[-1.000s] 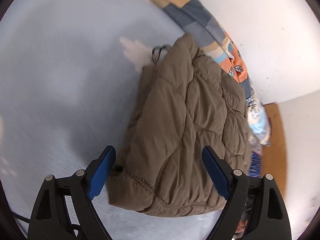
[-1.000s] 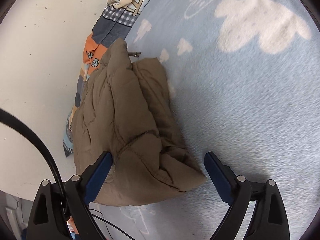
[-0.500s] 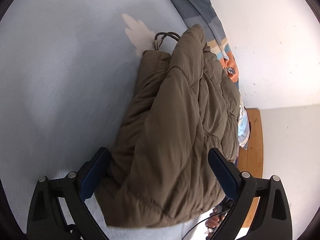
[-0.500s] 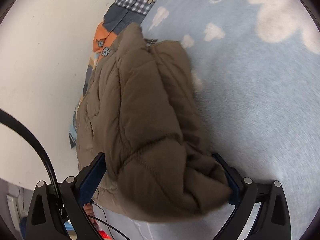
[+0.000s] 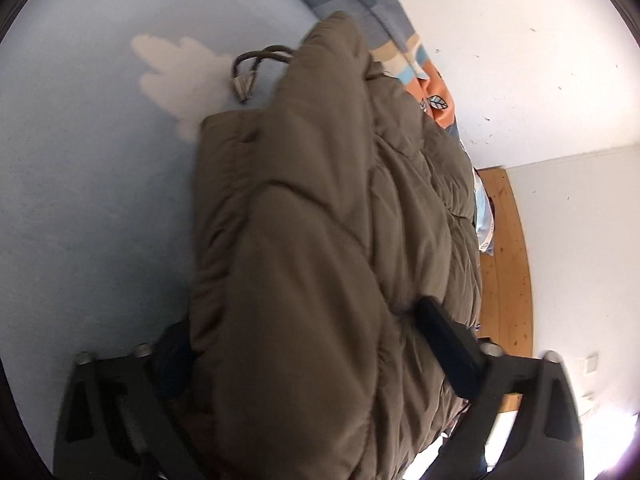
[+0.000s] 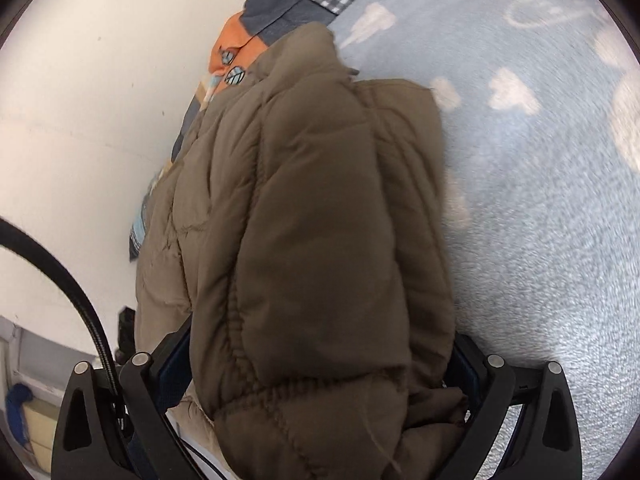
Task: Fold large clothes
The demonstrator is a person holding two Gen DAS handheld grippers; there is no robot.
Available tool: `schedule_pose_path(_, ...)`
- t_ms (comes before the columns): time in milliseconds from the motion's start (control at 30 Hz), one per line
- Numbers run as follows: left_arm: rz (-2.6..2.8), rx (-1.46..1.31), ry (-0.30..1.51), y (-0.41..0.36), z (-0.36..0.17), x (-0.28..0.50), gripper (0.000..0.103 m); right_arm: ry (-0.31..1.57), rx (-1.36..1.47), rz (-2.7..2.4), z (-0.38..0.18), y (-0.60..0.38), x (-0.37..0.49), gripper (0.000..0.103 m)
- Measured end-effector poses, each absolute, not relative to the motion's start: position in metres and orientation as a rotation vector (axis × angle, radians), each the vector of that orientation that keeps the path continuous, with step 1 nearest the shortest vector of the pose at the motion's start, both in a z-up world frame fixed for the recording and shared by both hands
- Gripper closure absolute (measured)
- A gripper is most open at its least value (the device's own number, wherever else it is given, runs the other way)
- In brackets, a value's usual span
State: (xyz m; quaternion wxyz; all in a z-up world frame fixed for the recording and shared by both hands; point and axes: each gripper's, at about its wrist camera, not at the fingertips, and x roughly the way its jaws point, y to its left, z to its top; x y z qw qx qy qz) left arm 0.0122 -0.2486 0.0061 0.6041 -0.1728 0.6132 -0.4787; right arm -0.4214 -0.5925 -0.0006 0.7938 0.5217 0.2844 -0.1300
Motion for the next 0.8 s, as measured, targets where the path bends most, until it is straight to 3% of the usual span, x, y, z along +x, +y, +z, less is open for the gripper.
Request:
schedule_pose_path(67,-1.126,-0.398,1.395,-0.247,0.012,0.007,0.040,0.605,1.117,-0.265,0.002,-0.592,-0.421,0.018)
schedule_pose_path(133,-1.126,-0.382,1.354,-0.245,0.025,0.002,0.052,0.593,1.101,-0.259,0.010,-0.591,-0.420,0.038)
schedule_pose_path(233,-1.111,-0.330,1.293,-0.242,0.048,-0.008,0.062,0.591,1.015,-0.274,0.032,-0.582,-0.418,0.052)
schedule_pose_path(400,-1.116,-0.304,1.210,-0.233,0.088,-0.033,0.065,0.550,0.917,-0.290,0.067,-0.572,-0.419,0.058)
schedule_pose_path(800,-1.160,-0.307,1.146,-0.187,0.147,-0.086,0.065,0.471,0.790,-0.264,0.138,-0.535,-0.461,0.059)
